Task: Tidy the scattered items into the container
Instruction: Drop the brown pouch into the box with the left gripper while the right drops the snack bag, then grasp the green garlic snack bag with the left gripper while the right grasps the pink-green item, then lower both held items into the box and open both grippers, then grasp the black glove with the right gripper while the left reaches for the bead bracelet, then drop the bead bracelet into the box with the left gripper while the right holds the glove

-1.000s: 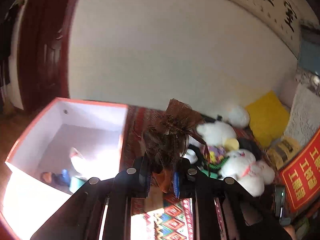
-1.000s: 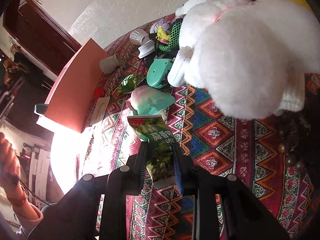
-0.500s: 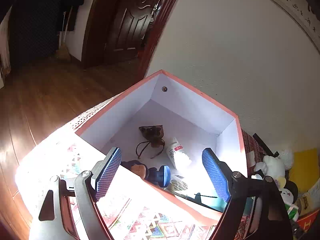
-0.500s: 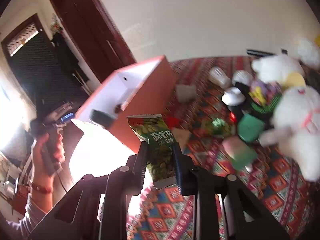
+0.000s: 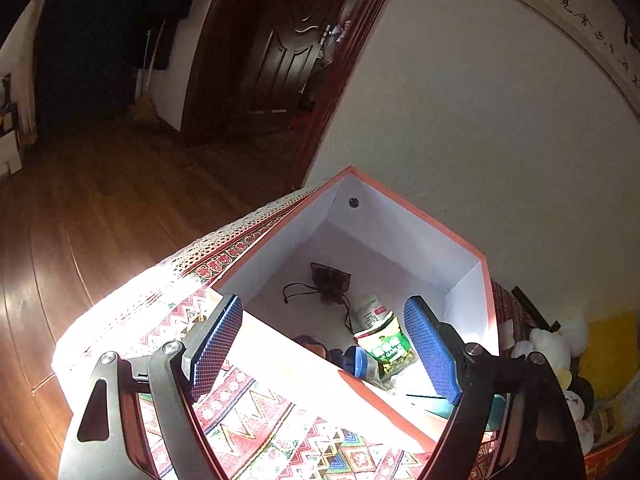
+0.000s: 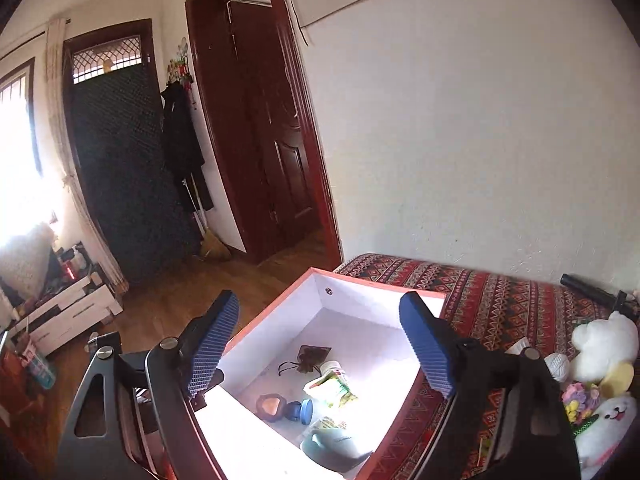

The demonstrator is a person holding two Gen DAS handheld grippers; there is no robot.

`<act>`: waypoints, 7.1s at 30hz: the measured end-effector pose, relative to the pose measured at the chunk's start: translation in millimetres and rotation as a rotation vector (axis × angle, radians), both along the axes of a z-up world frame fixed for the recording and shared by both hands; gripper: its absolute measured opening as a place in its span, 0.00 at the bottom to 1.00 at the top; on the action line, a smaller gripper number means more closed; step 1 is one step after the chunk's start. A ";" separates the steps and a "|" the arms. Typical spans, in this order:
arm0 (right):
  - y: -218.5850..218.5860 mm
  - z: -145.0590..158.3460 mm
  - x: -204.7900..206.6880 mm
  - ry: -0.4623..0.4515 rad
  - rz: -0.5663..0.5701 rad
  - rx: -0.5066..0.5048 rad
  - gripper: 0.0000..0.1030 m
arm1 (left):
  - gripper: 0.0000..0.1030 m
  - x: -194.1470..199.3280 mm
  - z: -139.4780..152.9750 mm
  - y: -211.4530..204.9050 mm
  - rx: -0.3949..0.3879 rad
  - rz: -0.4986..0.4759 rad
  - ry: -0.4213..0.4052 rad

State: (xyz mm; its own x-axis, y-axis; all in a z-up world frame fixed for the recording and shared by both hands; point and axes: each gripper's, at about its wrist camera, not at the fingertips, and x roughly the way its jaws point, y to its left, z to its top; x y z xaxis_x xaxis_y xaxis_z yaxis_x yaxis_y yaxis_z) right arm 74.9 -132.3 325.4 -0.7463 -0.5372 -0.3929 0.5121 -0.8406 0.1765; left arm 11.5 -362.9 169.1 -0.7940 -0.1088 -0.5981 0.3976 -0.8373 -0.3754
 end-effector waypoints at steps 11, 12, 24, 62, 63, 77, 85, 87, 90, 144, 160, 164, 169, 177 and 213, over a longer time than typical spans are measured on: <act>197.2 -90.8 16.3 -0.259 -0.259 -0.067 0.60 | 0.82 0.5 38.0 129.9 -0.167 -0.336 0.119; 209.5 -108.4 16.6 -0.306 -0.265 -0.073 0.60 | 0.82 -1.6 37.5 150.8 -0.197 -0.384 0.115; 189.8 -292.8 14.6 -0.263 -0.262 0.650 0.59 | 0.82 -61.7 -63.8 339.8 -0.676 -0.640 -0.205; 266.6 -191.8 7.8 -0.255 -0.239 0.013 0.11 | 0.30 22.0 70.6 239.8 -0.115 -0.547 0.140; 259.8 -191.8 12.6 -0.254 -0.224 0.021 0.11 | 0.30 28.7 87.0 215.9 -0.105 -0.498 0.189; 104.5 -91.8 36.9 -0.069 0.000 -0.020 0.11 | 0.64 -24.5 35.9 -1.8 0.013 -0.066 -0.002; -16.4 -32.0 -11.7 0.061 0.109 0.053 0.24 | 0.82 6.3 44.5 -18.0 -0.041 0.016 0.082; -42.6 -40.0 -33.3 0.049 0.087 0.116 0.76 | 0.82 6.5 37.6 -19.4 -0.058 0.023 0.054; -79.8 -83.8 -73.9 -0.013 -0.072 0.420 0.81 | 0.82 -9.5 22.3 -15.4 -0.160 0.045 -0.068; 562.7 -337.4 145.6 -0.695 -0.960 -0.912 0.43 | 1.00 6.0 -69.2 424.2 0.018 -0.910 -0.173; 612.0 -274.6 221.4 -0.122 -0.681 -1.295 0.17 | 1.00 -12.2 -172.2 634.2 -0.318 -0.779 -0.411; 618.1 -279.4 228.0 -0.125 -0.702 -1.316 0.17 | 0.14 -2.0 -160.3 643.0 -0.341 -0.778 -0.367; 619.2 -281.3 226.9 -0.104 -0.674 -1.354 0.17 | 0.14 18.2 -151.3 590.0 0.115 -0.903 -0.328; 604.4 -275.1 225.4 -0.098 -0.633 -1.333 0.17 | 0.14 62.3 -121.6 490.2 0.712 -1.049 -0.196; 333.9 -160.3 132.6 -0.251 -0.090 -0.766 0.17 | 0.96 51.7 -30.9 -65.4 0.738 0.136 0.055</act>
State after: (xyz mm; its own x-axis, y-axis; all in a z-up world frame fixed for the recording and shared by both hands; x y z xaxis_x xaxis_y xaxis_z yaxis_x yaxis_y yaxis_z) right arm 207.5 201.7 165.0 -0.7377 -0.6673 -0.1022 0.3168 -0.4759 0.8205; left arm 63.2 -428.2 138.2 -0.8328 0.2057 -0.5139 0.4444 -0.3052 -0.8422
